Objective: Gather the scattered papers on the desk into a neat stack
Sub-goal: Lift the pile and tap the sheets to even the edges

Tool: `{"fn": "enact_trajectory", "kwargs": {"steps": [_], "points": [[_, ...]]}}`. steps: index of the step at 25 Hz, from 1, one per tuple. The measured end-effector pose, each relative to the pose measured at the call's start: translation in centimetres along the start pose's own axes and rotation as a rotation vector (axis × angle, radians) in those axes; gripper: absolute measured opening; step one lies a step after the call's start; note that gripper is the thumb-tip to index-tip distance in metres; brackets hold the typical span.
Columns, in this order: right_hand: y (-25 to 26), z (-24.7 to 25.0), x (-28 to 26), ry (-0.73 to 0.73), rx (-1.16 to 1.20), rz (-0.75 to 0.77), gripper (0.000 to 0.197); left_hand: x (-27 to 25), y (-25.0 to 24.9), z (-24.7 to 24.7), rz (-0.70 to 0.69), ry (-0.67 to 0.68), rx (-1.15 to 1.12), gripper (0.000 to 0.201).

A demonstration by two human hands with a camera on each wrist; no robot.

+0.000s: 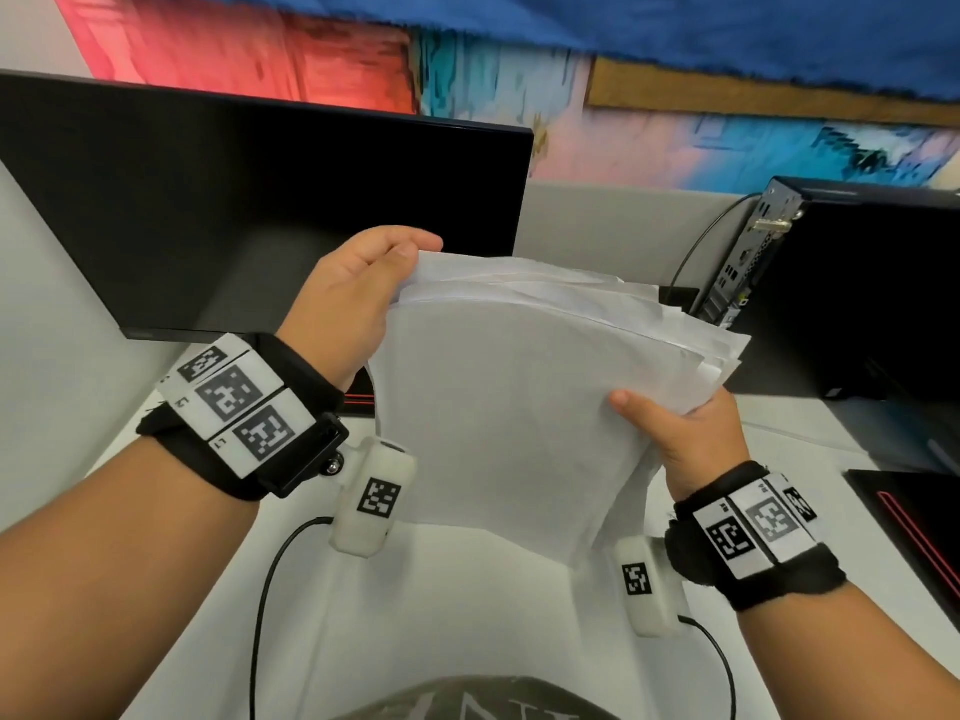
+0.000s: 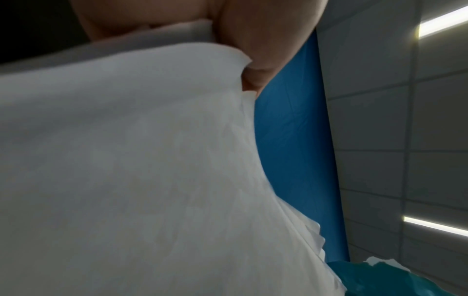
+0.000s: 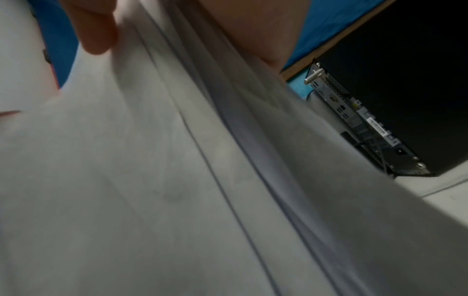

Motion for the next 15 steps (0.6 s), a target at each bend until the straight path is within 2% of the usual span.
{"fn": "enact_trajectory", "kwargs": {"steps": [3,5,6,8,10,13,15], "points": [[-0.8,0.1,-0.1,-0.041,0.061,-0.066,0.022,-0.2,2.0,0.6,0.117,-0.017,-0.051,0.018],[-0.7,-0.1,0.0,-0.059,0.098,-0.065,0.014,-0.7,3.5,1.0,0.177,0.055,-0.146,0.046],[-0.5,-0.2,0.0,-0.066,0.106,-0.054,0.015,-1.0,3.8,0.8,0.141,0.145,-0.17,0.055],[0.3,-0.6,0.0,-0.076,0.122,-0.024,0.019,-2.3,4.1,0.8,0.055,0.243,-0.177,0.054],[1.4,-1.1,-0.2,-0.057,0.136,0.01,0.018,-3.5,4.4,1.5,0.025,0.183,-0.172,0.052],[2.0,-2.0,-0.4,0.01,0.131,0.047,0.017,-4.7,4.3,2.3,-0.04,0.016,-0.115,0.046],[0.9,-2.3,-0.1,0.037,0.066,0.002,0.024,-4.9,4.9,1.9,0.011,0.01,-0.149,0.044]]}}
Point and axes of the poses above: each hand's wrist, its own x-axis towards the middle knuckle, its own z-axis out of the back of the hand, y = z × x, the point moved 8 cm from there along x, towards the middle knuckle, and after that the axes turned 7 degrees about -z, right-handed, at the moved point
